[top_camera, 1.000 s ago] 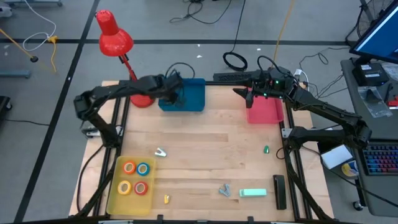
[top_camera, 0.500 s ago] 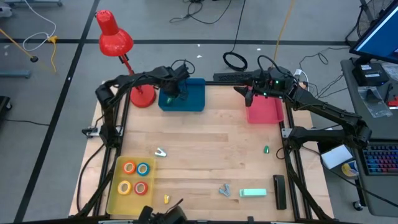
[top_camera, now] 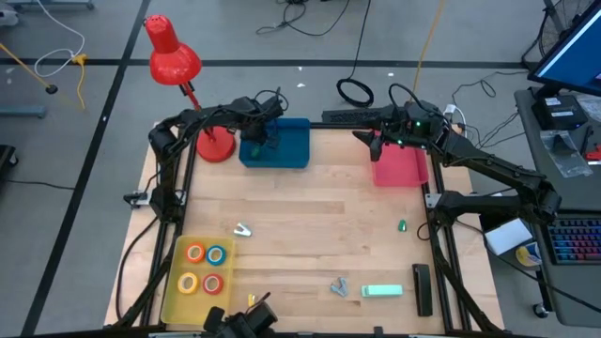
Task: Pick and place Stapler, Stapler remover, tape
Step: Put the blue stapler into the blue bin, then put the yellow stapler into the blue bin
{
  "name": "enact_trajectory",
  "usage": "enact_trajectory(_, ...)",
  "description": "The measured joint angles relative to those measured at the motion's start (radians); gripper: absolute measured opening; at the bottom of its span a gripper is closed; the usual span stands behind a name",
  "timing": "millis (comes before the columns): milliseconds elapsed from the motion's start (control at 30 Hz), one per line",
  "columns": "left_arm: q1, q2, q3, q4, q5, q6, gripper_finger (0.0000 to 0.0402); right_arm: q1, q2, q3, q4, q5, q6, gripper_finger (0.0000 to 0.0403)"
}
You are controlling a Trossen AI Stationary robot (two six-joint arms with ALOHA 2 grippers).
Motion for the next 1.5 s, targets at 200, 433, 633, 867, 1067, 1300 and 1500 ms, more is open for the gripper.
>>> enact_trajectory(200,0.000,0.000,0.000,0.001,-0.016,-0.005,0.0148,0.000,0.000,0.000,0.000,0.000,0.000,0.0196)
enact_trajectory(433,0.000,-0.008,0.000,0.001,0.018,-0.006,0.0180,0.000,0.000,0.000,0.000,-0.003,0.000,0.0196)
enact_trajectory(633,-0.023,-0.090,0.000,-0.034,0.114,-0.041,0.0181,0.000,0.000,0.000,0.000,-0.004,0.000,0.0196)
enact_trajectory(867,-0.251,-0.283,0.000,-0.096,0.190,-0.061,0.0181,0.000,0.000,0.000,0.000,-0.005,0.000,0.0196)
enact_trajectory(1067,-0.578,-0.396,0.000,-0.099,0.226,-0.104,0.0182,0.000,0.000,0.000,-0.001,-0.005,-0.003,0.0196)
enact_trajectory(1300,-0.914,-0.401,0.000,-0.044,0.228,-0.554,0.0182,0.000,0.000,0.000,-0.001,-0.005,-0.003,0.0196)
enact_trajectory(1500,-1.090,-0.334,0.000,0.116,0.223,-0.956,0.0182,0.000,0.000,0.000,-0.001,-0.005,-0.003,0.0196)
